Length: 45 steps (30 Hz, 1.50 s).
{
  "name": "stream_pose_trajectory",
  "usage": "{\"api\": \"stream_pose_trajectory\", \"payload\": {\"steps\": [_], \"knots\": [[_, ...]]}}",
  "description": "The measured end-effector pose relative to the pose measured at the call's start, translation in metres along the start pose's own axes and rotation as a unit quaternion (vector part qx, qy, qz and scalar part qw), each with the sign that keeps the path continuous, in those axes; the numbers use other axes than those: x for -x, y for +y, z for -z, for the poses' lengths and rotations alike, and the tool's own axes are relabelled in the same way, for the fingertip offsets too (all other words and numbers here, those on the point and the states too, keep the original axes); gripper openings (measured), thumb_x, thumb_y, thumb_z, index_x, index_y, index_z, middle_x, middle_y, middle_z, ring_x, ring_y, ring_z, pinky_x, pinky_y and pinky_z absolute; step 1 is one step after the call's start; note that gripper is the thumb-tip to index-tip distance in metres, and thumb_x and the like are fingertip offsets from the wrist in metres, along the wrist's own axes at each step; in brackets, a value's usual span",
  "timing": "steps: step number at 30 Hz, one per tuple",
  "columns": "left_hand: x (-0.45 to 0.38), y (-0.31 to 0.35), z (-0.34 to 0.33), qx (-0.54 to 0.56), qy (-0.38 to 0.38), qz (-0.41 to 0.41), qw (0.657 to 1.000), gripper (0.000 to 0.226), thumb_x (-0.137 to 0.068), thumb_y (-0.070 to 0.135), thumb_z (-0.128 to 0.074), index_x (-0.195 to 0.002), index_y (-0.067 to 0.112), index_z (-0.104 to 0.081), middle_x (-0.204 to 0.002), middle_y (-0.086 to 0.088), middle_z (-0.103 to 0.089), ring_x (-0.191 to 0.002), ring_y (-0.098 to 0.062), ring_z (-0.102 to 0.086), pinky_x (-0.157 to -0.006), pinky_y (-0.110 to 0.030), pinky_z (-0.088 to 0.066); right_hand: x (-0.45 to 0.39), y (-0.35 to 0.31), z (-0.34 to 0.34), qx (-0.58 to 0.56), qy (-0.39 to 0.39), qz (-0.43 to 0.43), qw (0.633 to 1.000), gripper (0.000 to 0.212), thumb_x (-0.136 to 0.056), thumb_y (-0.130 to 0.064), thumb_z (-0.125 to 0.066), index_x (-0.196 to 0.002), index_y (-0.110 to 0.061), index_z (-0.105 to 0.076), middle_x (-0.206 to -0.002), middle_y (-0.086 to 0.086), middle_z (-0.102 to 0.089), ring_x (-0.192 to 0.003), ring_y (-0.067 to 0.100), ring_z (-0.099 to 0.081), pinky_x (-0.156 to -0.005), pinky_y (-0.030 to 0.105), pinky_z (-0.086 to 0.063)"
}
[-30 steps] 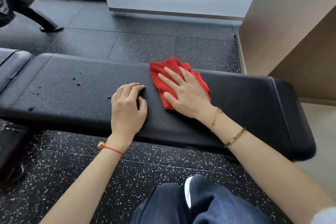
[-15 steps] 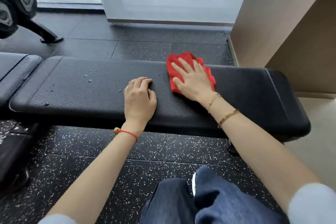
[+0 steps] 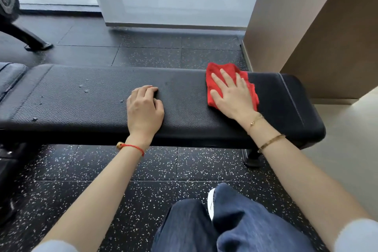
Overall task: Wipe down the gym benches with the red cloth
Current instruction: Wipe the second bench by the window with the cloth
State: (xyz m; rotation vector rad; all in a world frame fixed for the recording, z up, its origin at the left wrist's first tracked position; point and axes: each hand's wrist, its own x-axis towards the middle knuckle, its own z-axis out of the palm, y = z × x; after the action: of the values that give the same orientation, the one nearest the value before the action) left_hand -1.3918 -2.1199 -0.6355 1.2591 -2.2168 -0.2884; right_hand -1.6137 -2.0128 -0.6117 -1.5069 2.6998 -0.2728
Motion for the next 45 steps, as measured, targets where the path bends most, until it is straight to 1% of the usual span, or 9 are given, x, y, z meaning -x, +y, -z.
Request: {"api": "stream_pose_trajectory", "payload": {"steps": [5, 9, 15, 19, 25, 29, 37, 41, 45], "knots": [[0.000, 0.000, 0.000, 0.005, 0.005, 0.000, 1.000, 0.035, -0.089, 0.012, -0.051, -0.121, 0.011, -0.064, -0.129, -0.005, -0.062, -0.125, -0.026, -0.049, -0.107, -0.039, -0.034, 0.036, -0.048, -0.008, 0.003, -0.007, 0.138, 0.990, 0.058, -0.097, -0.048, -0.041, -0.152, -0.037, -0.028, -0.162, -0.008, -0.019, -0.148, 0.035, -0.015, -0.123, 0.044, -0.005], [-0.001, -0.001, 0.001, 0.008, 0.001, -0.001, 1.000, 0.034, -0.089, 0.012, -0.051, -0.121, 0.011, -0.064, -0.129, -0.005, -0.062, -0.124, -0.026, -0.048, -0.107, -0.040, -0.034, 0.070, -0.027, -0.004, 0.004, -0.015, 0.187, 0.982, 0.059, -0.095, -0.050, -0.037, -0.151, -0.039, -0.028, -0.162, -0.012, -0.019, -0.149, 0.029, -0.017, -0.122, 0.045, -0.009], [-0.001, -0.003, 0.005, 0.002, -0.021, -0.022, 1.000, 0.035, -0.091, 0.012, -0.052, -0.125, 0.007, -0.062, -0.132, -0.009, -0.060, -0.128, -0.029, -0.047, -0.109, -0.042, -0.034, 0.047, 0.050, 0.007, 0.029, 0.019, 0.020, 0.999, 0.054, -0.099, -0.045, -0.038, -0.151, -0.038, -0.029, -0.163, -0.009, -0.018, -0.147, 0.032, -0.020, -0.122, 0.045, -0.011], [-0.001, -0.008, 0.012, 0.008, -0.028, -0.060, 0.998, 0.034, -0.089, 0.009, -0.055, -0.122, 0.004, -0.064, -0.128, -0.011, -0.062, -0.125, -0.030, -0.051, -0.108, -0.042, -0.039, 0.009, 0.040, 0.008, 0.006, 0.008, -0.058, 0.998, 0.054, -0.099, -0.047, -0.034, -0.152, -0.040, -0.025, -0.164, -0.009, -0.012, -0.149, 0.036, -0.011, -0.122, 0.046, -0.002], [0.000, -0.038, 0.033, -0.026, 0.038, -0.094, 0.995, 0.031, -0.089, 0.007, -0.058, -0.119, 0.009, -0.064, -0.121, -0.007, -0.065, -0.119, -0.028, -0.055, -0.106, -0.042, -0.039, 0.011, -0.037, -0.004, 0.011, -0.020, 0.123, 0.992, 0.057, -0.098, -0.048, -0.038, -0.153, -0.040, -0.023, -0.164, -0.009, -0.013, -0.150, 0.035, -0.009, -0.123, 0.045, -0.003], [0.002, -0.070, 0.042, -0.054, 0.055, -0.092, 0.993, 0.027, -0.088, 0.007, -0.057, -0.114, 0.010, -0.065, -0.116, -0.006, -0.067, -0.114, -0.028, -0.058, -0.101, -0.043, -0.040, 0.027, -0.031, -0.004, -0.014, -0.021, 0.263, 0.965, 0.055, -0.098, -0.044, -0.045, -0.151, -0.037, -0.030, -0.162, -0.010, -0.019, -0.150, 0.029, -0.014, -0.123, 0.040, -0.001], [0.006, -0.089, 0.041, -0.032, 0.061, -0.049, 0.996, 0.027, -0.090, 0.017, -0.045, -0.108, 0.013, -0.065, -0.114, -0.005, -0.065, -0.109, -0.029, -0.056, -0.097, -0.043, -0.040, -0.045, -0.082, -0.018, -0.012, -0.026, 0.122, 0.992, 0.055, -0.099, -0.049, -0.031, -0.153, -0.040, -0.022, -0.164, -0.008, -0.011, -0.150, 0.034, -0.006, -0.123, 0.045, 0.001], [0.005, -0.092, 0.038, -0.021, 0.068, -0.046, 0.996, 0.028, -0.089, 0.018, -0.045, -0.108, 0.015, -0.064, -0.114, -0.003, -0.065, -0.110, -0.027, -0.055, -0.097, -0.042, -0.038, -0.016, -0.107, -0.023, -0.005, -0.019, 0.203, 0.979, 0.056, -0.098, -0.049, -0.037, -0.152, -0.038, -0.027, -0.163, -0.007, -0.018, -0.149, 0.035, -0.011, -0.123, 0.045, -0.001], [0.006, -0.094, 0.038, -0.013, 0.067, -0.044, 0.997, 0.029, -0.089, 0.018, -0.044, -0.110, 0.016, -0.064, -0.116, -0.002, -0.064, -0.112, -0.025, -0.054, -0.097, -0.042, -0.039, 0.025, -0.083, -0.016, -0.021, -0.025, 0.298, 0.954, 0.059, -0.093, -0.051, -0.036, -0.150, -0.038, -0.032, -0.161, -0.010, -0.023, -0.148, 0.029, -0.018, -0.121, 0.046, -0.011]]}}
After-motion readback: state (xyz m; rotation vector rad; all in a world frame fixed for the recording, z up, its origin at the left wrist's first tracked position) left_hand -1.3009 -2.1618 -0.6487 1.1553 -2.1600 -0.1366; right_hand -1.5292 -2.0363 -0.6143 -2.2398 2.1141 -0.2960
